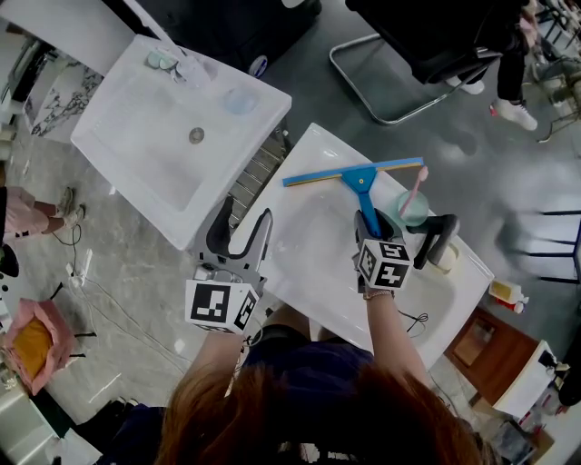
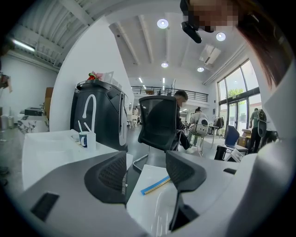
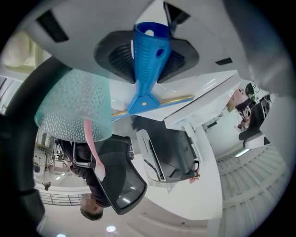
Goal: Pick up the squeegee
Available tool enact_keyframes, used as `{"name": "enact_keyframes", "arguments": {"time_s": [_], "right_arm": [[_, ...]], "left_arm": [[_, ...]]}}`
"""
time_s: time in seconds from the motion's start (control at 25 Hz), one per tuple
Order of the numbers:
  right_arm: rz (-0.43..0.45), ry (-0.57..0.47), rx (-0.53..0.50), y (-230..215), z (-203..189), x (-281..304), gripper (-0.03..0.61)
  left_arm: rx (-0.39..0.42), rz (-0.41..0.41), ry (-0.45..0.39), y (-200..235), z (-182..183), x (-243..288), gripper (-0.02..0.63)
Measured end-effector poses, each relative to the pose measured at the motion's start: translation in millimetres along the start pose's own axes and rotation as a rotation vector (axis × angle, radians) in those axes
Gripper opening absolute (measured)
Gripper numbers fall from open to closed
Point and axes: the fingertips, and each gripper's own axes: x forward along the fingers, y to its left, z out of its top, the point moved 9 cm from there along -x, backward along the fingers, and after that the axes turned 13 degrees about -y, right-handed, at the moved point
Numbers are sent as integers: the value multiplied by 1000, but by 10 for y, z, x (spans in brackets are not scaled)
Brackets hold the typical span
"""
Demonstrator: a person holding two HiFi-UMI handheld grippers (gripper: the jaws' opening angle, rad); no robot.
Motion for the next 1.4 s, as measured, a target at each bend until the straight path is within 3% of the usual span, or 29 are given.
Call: {"name": "enact_keyframes", "arguments": {"time_s": [0.32, 0.52, 0.88, 1.4], "right_arm": [[19, -20, 3, 23, 3, -10, 161], [15, 46, -28, 33, -63, -30, 164], [58, 165, 21, -11, -126, 72, 184], [98, 82, 86, 3, -37, 79, 157]], "left_arm": [[-1, -8, -3, -29, -14, 5, 259], [-4, -2, 0, -26, -10, -8, 259], [-7, 7, -2, -2, -23, -25, 259], [-1, 22, -2, 44, 3, -54, 259]]}}
